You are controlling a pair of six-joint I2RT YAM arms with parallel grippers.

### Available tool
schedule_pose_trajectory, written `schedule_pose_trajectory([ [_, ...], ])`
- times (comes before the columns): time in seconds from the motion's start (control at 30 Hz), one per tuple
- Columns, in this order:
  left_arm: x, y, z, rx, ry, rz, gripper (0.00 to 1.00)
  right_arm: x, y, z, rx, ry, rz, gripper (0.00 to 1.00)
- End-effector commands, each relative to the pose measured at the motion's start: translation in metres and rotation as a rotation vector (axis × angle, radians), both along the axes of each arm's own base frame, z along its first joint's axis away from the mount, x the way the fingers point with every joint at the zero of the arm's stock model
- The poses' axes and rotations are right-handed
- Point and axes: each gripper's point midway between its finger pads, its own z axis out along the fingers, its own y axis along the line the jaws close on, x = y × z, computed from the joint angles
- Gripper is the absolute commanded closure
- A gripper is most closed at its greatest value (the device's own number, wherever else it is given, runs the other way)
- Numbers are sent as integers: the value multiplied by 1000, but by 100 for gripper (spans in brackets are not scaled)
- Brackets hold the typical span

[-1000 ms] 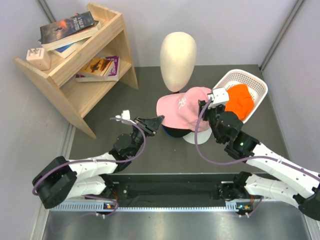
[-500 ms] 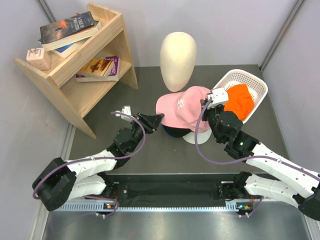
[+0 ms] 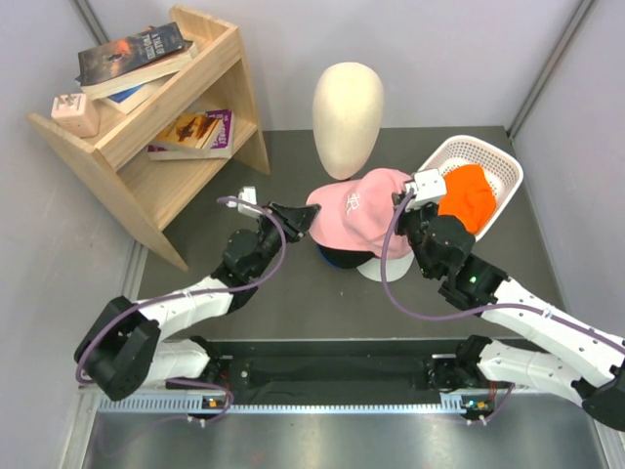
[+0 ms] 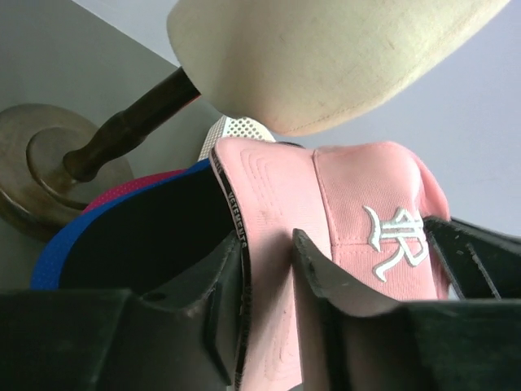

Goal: Stack the hats

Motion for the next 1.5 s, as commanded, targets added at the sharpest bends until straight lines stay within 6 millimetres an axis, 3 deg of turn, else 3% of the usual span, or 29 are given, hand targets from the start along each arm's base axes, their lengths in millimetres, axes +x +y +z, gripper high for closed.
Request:
schedule_pose_trajectory([
  [0.0, 6, -9, 16, -40, -26, -32, 74, 1, -4, 30, 33, -50, -7, 92],
  [0.03, 9, -7, 9, -42, 2, -19, 80, 1, -3, 31, 34, -51, -7, 92],
  [0.07, 10, -6, 5, -45, 20, -7, 94, 2, -4, 32, 34, -54, -10, 92],
  [0.13, 13, 0, -7, -54, 55, 26, 99, 3, -3, 33, 35, -53, -10, 92],
  [0.57, 16, 19, -66, -124, 169, 69, 100, 4, 2, 33, 40, -52, -2, 91],
  [0.7, 20, 13, -82, -103, 197, 49, 100, 4, -1, 31, 36, -49, -13, 91],
  [0.83, 22, 13, -92, -75, 195, 54, 100, 4, -2, 32, 39, -51, -13, 89],
  [1.17, 22, 34, -115, 76, 224, 152, 100, 4, -2, 28, 28, -42, -16, 77],
  [1.47, 18, 50, -138, 98, 275, 202, 100, 5, -1, 26, 28, -32, -15, 70],
])
